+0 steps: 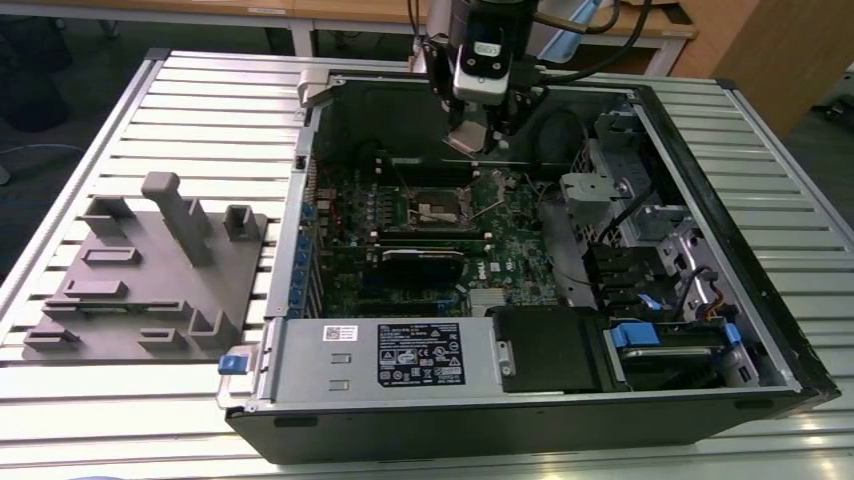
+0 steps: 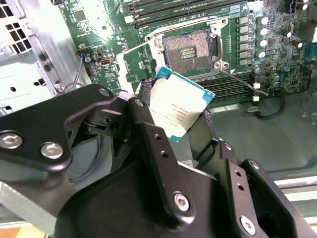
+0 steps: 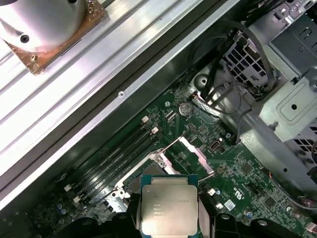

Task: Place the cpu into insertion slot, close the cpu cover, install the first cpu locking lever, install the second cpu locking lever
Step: 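Place the cpu into insertion slot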

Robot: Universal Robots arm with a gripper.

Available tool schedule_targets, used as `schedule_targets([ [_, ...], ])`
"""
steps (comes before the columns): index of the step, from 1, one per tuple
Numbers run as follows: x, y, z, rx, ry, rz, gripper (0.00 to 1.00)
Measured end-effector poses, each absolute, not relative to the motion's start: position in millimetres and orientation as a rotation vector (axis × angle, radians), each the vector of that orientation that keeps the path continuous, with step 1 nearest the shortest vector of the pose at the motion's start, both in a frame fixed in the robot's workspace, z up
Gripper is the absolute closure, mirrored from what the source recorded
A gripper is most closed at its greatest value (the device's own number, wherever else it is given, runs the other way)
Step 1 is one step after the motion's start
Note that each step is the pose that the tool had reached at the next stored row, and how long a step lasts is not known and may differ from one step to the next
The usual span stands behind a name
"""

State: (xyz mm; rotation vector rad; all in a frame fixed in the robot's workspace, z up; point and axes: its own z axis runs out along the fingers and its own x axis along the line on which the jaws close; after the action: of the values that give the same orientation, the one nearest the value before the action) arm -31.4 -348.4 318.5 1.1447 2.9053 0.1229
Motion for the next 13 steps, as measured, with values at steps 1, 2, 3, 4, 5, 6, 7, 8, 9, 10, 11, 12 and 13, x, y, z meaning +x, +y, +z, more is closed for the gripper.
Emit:
schedule_targets([
  [1,-31.4,-348.4,318.4,1.163,2.897,0.123,0.46],
  [2,-31.4,-348.4,318.3,1.186,2.888,0.123,0.46],
  [3,-31.4,-348.4,318.3,1.211,2.877,0.122,0.46],
  [4,-31.4,-348.4,318.1,1.236,2.865,0.122,0.46],
  [5,-31.4,-348.4,318.0,1.261,2.853,0.122,0.46],
  [6,-31.4,-348.4,317.9,1.289,2.84,0.121,0.46],
  [7,-31.4,-348.4,317.8,1.314,2.828,0.121,0.46],
  [8,-31.4,-348.4,317.7,1.339,2.815,0.121,0.46],
  [9,-31.4,-348.4,317.6,1.364,2.802,0.12,0.46],
  [10,-31.4,-348.4,317.5,1.389,2.789,0.12,0.46],
  [11,-31.4,-348.4,317.3,1.414,2.776,0.12,0.46],
  [12,-31.4,-348.4,317.2,1.438,2.763,0.119,0.46],
  [13,-31.4,-348.4,317.1,1.464,2.748,0.119,0.46],
])
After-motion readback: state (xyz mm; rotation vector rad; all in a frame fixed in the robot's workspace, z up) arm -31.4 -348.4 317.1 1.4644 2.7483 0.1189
